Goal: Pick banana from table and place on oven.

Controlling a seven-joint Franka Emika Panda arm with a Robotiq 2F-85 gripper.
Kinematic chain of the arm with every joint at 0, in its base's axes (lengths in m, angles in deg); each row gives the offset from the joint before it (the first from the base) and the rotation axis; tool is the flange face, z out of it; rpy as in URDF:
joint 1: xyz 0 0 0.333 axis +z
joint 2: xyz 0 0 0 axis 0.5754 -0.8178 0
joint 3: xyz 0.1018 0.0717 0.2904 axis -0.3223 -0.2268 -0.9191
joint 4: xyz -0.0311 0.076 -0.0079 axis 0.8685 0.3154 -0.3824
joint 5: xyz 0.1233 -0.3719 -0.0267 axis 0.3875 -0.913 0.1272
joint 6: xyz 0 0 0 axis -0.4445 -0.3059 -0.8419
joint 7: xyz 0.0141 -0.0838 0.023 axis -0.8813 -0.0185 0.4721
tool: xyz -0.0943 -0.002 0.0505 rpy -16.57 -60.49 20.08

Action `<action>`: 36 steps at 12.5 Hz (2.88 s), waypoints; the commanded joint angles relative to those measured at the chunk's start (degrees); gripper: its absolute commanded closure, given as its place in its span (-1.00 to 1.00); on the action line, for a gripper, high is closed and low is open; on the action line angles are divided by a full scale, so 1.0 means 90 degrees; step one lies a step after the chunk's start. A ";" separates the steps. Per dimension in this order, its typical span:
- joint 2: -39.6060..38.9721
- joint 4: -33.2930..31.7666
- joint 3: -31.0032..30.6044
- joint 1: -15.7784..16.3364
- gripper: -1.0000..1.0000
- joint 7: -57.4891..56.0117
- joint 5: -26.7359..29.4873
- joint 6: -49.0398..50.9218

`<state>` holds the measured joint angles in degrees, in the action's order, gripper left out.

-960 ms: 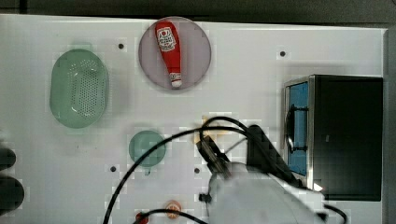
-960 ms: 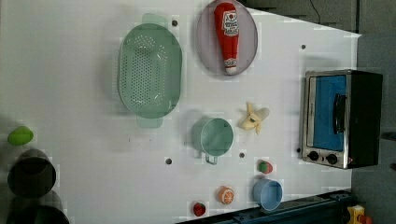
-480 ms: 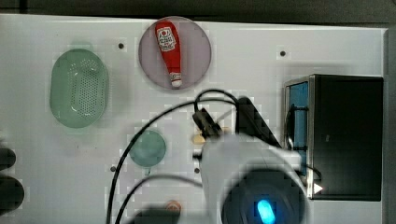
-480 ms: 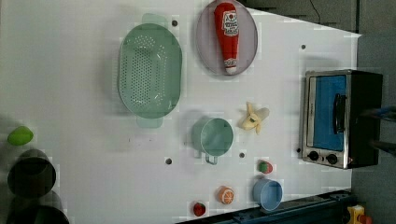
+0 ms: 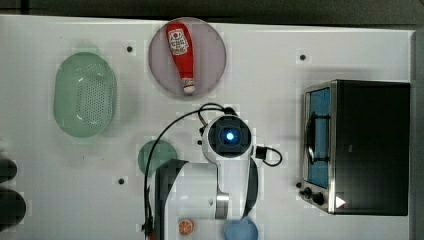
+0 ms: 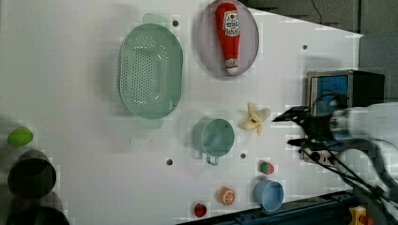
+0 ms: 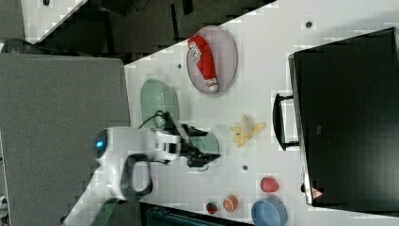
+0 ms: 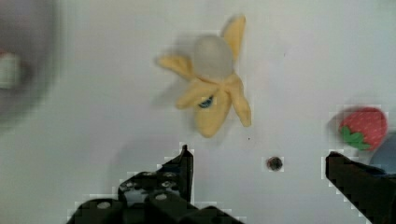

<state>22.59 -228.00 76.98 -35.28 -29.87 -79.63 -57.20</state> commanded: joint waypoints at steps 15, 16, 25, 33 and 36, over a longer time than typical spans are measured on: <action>-0.2024 -0.0165 0.0042 -0.0050 0.57 0.0252 -0.0067 -0.2856; -0.1981 -0.0158 0.0024 -0.0049 0.57 0.0252 -0.0067 -0.2857; 0.0742 0.1225 -0.0019 -0.0050 0.57 0.0241 -0.0067 0.0894; 0.1065 0.3366 0.1127 -0.0266 0.57 -0.0206 -0.0105 0.3122; 0.0780 0.3369 0.1968 -0.0357 0.57 -0.1507 -0.0118 0.3028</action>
<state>32.52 -197.51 92.04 -37.01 -35.61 -81.31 -29.93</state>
